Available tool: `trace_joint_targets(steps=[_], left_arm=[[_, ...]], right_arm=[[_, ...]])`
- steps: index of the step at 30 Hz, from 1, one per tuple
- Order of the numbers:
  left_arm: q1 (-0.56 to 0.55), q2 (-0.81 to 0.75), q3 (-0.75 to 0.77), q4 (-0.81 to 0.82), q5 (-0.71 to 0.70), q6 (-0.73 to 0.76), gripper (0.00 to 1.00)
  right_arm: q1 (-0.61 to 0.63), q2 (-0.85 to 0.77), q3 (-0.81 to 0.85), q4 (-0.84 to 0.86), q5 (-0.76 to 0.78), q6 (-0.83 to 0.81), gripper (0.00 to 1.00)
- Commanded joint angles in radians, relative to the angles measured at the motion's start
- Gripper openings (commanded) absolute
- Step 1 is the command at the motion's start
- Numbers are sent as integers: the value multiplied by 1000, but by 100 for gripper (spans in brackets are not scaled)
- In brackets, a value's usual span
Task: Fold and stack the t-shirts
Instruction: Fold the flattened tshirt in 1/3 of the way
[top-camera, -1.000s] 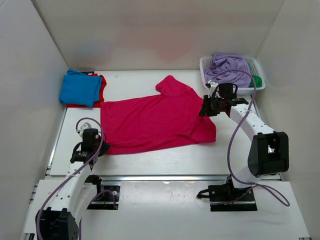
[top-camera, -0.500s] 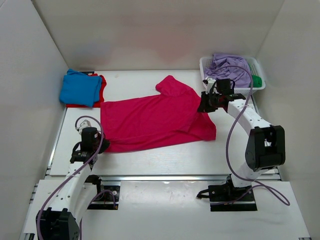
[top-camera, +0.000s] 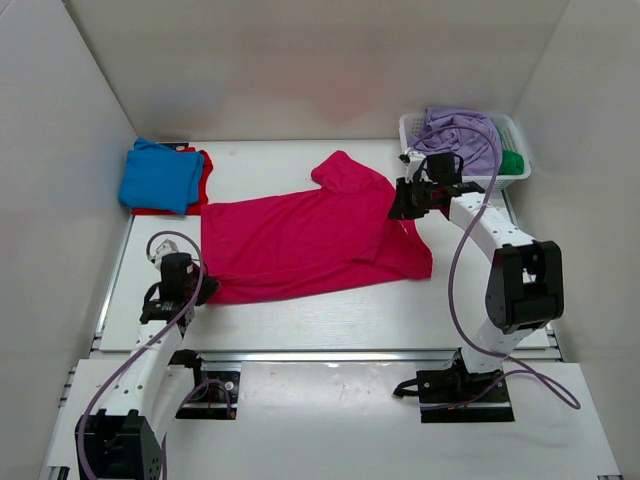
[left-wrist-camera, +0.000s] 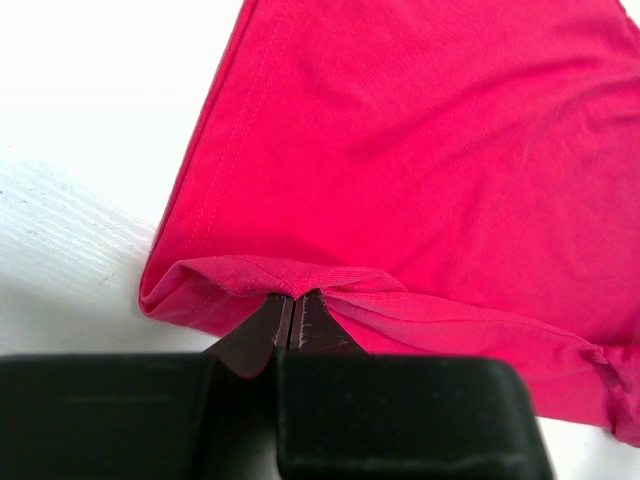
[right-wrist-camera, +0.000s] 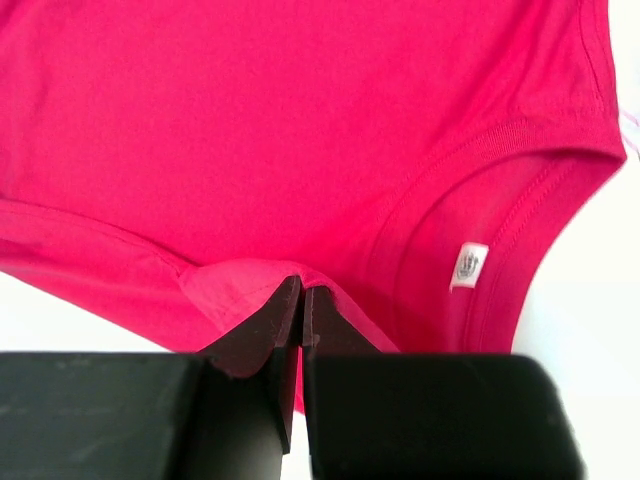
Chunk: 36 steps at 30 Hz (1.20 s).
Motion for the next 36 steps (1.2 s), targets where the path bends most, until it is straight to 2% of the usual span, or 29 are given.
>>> trace_joint_targets(steps=[1,18,25,26,28,29,30,32,36], left_arm=[[15,0,-19,28,3,-29,0],[22,26,-69,87,-3,-52,0],[80,64,-66,162,14,-119,2],[83,78,-51,166,19,-130,7],[80,96,-29,174,35,-144,29],[83,101,-23,170,46,-150,43],[83,104,-20,176,58,-161,50],[83,104,-16,188,72,-171,59],[89,102,12,185,94,-188,61]], right_arm=[[7,27,63,47,-17,4,0],[24,148,175,36,-19,-3,0],[24,195,190,62,-8,-1,0],[33,194,192,68,-5,1,0],[30,195,190,68,-1,-1,0],[31,201,187,71,2,2,0],[34,198,184,76,7,1,0],[36,197,178,80,6,-1,0],[34,189,164,108,2,29,0]])
